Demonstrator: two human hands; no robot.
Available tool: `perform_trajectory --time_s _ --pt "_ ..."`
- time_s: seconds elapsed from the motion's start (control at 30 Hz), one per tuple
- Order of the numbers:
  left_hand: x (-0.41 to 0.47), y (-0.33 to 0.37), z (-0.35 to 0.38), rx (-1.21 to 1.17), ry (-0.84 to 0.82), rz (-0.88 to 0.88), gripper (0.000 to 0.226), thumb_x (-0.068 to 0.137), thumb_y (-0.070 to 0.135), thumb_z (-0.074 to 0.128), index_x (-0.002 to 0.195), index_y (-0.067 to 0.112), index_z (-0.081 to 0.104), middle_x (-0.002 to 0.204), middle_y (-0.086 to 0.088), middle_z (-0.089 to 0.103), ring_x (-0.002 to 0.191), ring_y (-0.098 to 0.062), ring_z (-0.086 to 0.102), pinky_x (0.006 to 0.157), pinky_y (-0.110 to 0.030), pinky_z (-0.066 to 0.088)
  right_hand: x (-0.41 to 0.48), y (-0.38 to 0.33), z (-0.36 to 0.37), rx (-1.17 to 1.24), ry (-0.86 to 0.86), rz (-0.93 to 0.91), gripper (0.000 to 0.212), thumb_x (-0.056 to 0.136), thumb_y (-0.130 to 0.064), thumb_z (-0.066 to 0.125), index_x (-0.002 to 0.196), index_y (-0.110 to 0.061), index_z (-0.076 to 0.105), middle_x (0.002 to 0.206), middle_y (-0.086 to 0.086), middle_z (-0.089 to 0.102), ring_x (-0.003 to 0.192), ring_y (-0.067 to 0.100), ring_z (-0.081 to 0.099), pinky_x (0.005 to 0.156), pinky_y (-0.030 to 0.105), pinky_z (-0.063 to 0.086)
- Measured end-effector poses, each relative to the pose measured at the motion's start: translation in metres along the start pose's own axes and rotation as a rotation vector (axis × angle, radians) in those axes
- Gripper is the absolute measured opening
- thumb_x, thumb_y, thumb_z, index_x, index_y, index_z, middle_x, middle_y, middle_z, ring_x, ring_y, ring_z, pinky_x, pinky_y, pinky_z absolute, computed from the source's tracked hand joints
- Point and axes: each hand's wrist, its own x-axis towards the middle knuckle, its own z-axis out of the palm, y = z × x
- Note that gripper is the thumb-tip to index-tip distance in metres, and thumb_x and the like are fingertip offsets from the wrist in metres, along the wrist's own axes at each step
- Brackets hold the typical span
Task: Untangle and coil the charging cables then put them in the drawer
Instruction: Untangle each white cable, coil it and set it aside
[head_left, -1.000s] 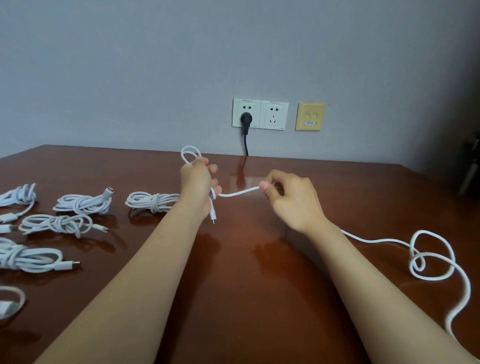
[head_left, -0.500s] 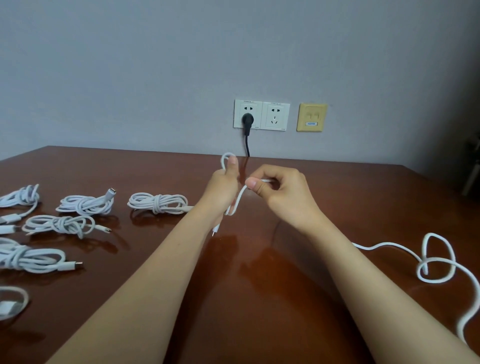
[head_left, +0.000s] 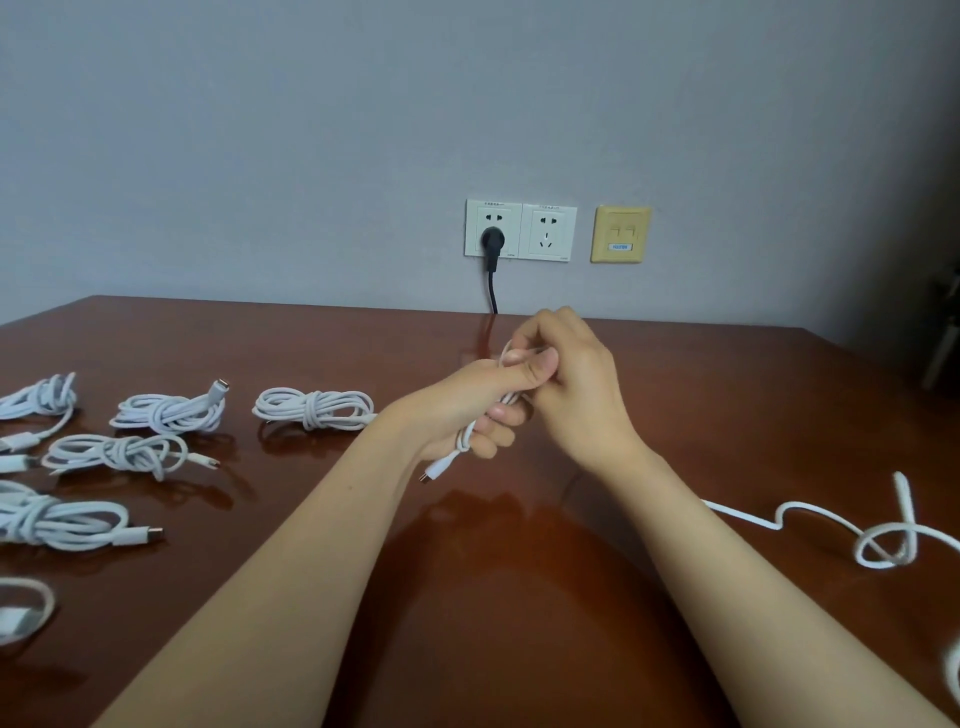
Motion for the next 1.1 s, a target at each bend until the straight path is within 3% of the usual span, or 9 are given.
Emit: perform_trajectory --time_s 0.13,0.3,0.47,0.53,0.6,0.73,0.87,1.0,1.1 --pt "0.004 -0.002 -0.002 0.066 0.035 0.012 0.042 0.087 0.051 0.041 0.065 0.017 0.032 0.039 0.008 0.025 0.032 -0.001 0.018 0.033 -0.011 0.013 0.001 0.006 0.001 0.072 -0.009 0.032 0.026 0.081 -0.003 0.057 0.071 -0.026 0.051 0.088 -0.005 0.044 0.077 0.002 0.048 0.068 0.012 0.040" --pt "0.005 -0.008 -0.006 0.120 0.033 0.014 0.038 0.094 0.045 0.037 0.074 0.013 0.042 0.037 0.007 0.027 0.032 -0.004 0.018 0.033 -0.013 0.016 0.005 0.013 0.001 0.135 0.090 0.118 0.026 0.094 -0.004 0.046 0.076 -0.022 0.052 0.086 -0.004 0.047 0.064 -0.002 0.049 0.063 0.007 0.036" --pt "0.008 -0.006 -0.003 0.053 0.153 0.106 0.037 0.098 0.040 0.037 0.076 0.011 0.045 0.035 0.004 0.032 0.030 -0.010 0.030 0.037 -0.017 0.029 0.007 0.035 -0.005 0.097 0.155 0.308 0.024 0.098 -0.016 0.042 0.077 -0.023 0.052 0.057 -0.009 0.052 0.053 0.001 0.047 0.064 0.025 0.037" --pt "0.009 -0.004 -0.006 -0.004 0.246 0.148 0.037 0.098 0.039 0.037 0.076 0.011 0.045 0.033 0.005 0.033 0.029 -0.011 0.039 0.037 -0.018 0.035 0.004 0.037 -0.003 0.074 0.114 0.339 0.028 0.099 -0.021 0.039 0.073 -0.026 0.049 0.053 -0.006 0.054 0.059 0.007 0.049 0.067 0.029 0.039" --pt "0.009 -0.004 -0.011 -0.073 0.345 0.177 0.037 0.098 0.040 0.038 0.074 0.012 0.045 0.033 0.006 0.033 0.027 -0.009 0.034 0.034 -0.014 0.030 0.003 0.036 -0.001 0.059 0.058 0.350 0.027 0.099 -0.025 0.038 0.075 -0.025 0.051 0.051 -0.007 0.055 0.066 0.015 0.051 0.071 0.033 0.041" --pt "0.012 -0.003 -0.017 -0.174 0.530 0.217 0.035 0.098 0.037 0.041 0.074 0.012 0.045 0.031 0.008 0.032 0.026 -0.006 0.026 0.032 -0.011 0.023 0.001 0.031 0.004 -0.009 -0.060 0.344 0.025 0.097 -0.027 0.042 0.074 -0.027 0.053 0.059 -0.006 0.054 0.072 0.020 0.052 0.073 0.034 0.042" --pt "0.017 -0.007 -0.020 -0.086 0.662 0.246 0.034 0.098 0.034 0.042 0.072 0.014 0.048 0.029 0.009 0.034 0.025 -0.005 0.029 0.031 -0.011 0.026 -0.001 0.015 0.008 -0.111 -0.179 0.234 0.025 0.099 -0.028 0.039 0.076 -0.027 0.049 0.065 -0.003 0.051 0.072 0.027 0.051 0.071 0.035 0.042" --pt "0.020 -0.009 -0.017 0.025 0.667 0.258 0.033 0.099 0.032 0.041 0.077 0.013 0.055 0.028 0.008 0.036 0.025 -0.004 0.033 0.032 -0.011 0.030 -0.003 -0.001 0.013 -0.217 -0.210 0.134 0.026 0.099 -0.026 0.034 0.091 -0.010 0.053 0.082 0.013 0.059 0.080 0.036 0.052 0.066 0.036 0.037" --pt "0.021 -0.009 -0.012 0.075 0.632 0.247 0.031 0.099 0.031 0.042 0.089 0.009 0.062 0.028 0.009 0.037 0.027 -0.002 0.035 0.032 -0.011 0.031 -0.002 -0.005 0.012 -0.223 -0.211 0.115 0.027 0.099 -0.024 0.033 0.090 -0.008 0.053 0.089 0.018 0.063 0.080 0.037 0.052 0.065 0.036 0.035"
